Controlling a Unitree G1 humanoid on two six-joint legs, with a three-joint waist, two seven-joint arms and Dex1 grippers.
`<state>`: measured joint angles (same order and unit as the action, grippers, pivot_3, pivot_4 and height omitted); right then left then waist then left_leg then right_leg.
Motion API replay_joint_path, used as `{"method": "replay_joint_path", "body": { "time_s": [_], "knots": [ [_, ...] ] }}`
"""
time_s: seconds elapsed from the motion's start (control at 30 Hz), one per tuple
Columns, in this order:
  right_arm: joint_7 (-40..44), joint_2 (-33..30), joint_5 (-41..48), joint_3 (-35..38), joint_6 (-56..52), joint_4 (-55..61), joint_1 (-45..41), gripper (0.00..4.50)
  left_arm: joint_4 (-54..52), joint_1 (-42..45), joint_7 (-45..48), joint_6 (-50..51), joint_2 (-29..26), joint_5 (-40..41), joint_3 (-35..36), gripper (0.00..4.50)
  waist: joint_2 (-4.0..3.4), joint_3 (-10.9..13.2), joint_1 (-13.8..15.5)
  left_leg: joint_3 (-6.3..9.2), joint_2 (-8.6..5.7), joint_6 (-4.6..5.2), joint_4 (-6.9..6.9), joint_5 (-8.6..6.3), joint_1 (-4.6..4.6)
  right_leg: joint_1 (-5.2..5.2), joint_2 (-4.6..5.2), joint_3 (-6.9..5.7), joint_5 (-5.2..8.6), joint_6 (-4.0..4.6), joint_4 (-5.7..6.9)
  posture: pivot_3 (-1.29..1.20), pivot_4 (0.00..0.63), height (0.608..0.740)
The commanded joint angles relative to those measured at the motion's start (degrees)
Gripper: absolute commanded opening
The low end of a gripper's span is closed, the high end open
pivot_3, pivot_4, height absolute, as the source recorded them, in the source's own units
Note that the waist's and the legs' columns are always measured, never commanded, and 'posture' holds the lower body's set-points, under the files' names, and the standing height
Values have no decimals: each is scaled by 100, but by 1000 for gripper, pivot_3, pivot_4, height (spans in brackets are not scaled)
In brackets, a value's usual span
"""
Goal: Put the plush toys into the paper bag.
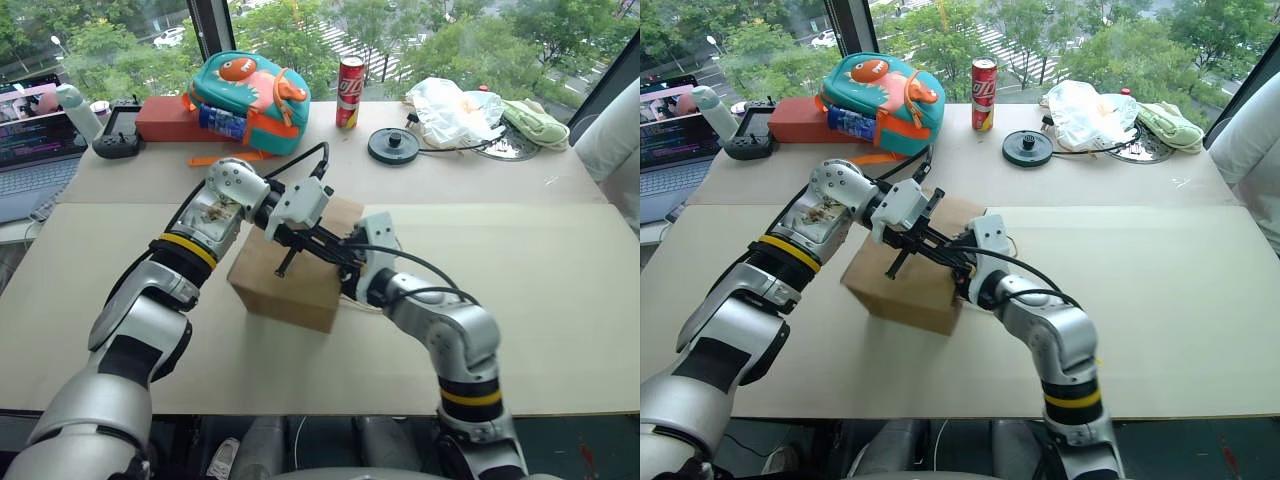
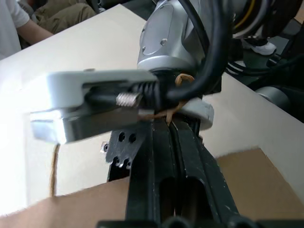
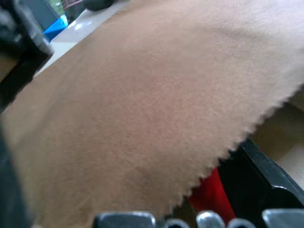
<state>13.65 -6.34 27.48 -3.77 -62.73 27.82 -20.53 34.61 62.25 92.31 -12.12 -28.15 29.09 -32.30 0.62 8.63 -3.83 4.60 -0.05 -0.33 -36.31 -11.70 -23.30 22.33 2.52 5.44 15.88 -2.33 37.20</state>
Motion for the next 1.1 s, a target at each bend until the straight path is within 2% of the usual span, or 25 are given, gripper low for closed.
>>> {"method": "replay_joint_path", "body": {
  "time_s": [0.03, 0.37, 0.57, 0.73, 0.9, 1.0, 1.1],
  "knots": [
    [205, -322, 464, 366, -343, 792, 122, 3407, -46, 42, 19, 6, -71, -8, 66, 0, 0, 0, -10, -1, 0, 0, 0, 0, 2, 0, 0, 1, 0, 0, 0, 0, 150, 740],
    [27, -606, 746, 684, -725, 1040, 257, 3407, -70, 13, 19, 12, -88, -3, 61, 0, 0, 0, -6, -3, 1, 1, -2, 1, 4, -3, -2, 3, 1, -1, 1, 0, 150, 740],
    [-2, -1022, 650, 805, -639, 932, 447, 3407, -80, 8, 19, 12, -107, -6, 53, 0, 1, 0, 3, -3, -1, 1, -2, 1, 0, -3, 0, 4, 1, -1, -2, 0, 150, 740],
    [52, -1363, 682, 490, -739, 1093, 442, 3407, -36, 29, 19, 2, -120, -18, 52, 0, 1, 1, -4, -4, 0, 1, -2, 1, 1, -3, -1, 4, 1, -1, -3, 0, 150, 740],
    [-435, -1063, 196, -14, -689, 488, 92, 3407, -60, 32, 19, 27, -101, -24, 70, 0, 1, 0, -15, -5, 5, 1, -2, 1, 6, -3, -6, 4, 1, -2, 0, 0, 150, 740],
    [-304, -1104, 273, 115, -663, 653, 236, 3407, -118, 17, 19, 66, -121, -19, 83, 0, 1, 1, 12, -5, 3, 1, -3, 1, 4, -3, -4, 4, 1, -2, -1, 0, 150, 740],
    [-8, -1517, 390, 461, -621, 948, 661, 3407, -153, 4, 19, 93, -163, -6, 87, 0, 1, 1, 88, -2, -4, 1, -4, 1, -7, -4, 3, 3, 1, -1, -6, 0, 150, 740]
  ]
}}
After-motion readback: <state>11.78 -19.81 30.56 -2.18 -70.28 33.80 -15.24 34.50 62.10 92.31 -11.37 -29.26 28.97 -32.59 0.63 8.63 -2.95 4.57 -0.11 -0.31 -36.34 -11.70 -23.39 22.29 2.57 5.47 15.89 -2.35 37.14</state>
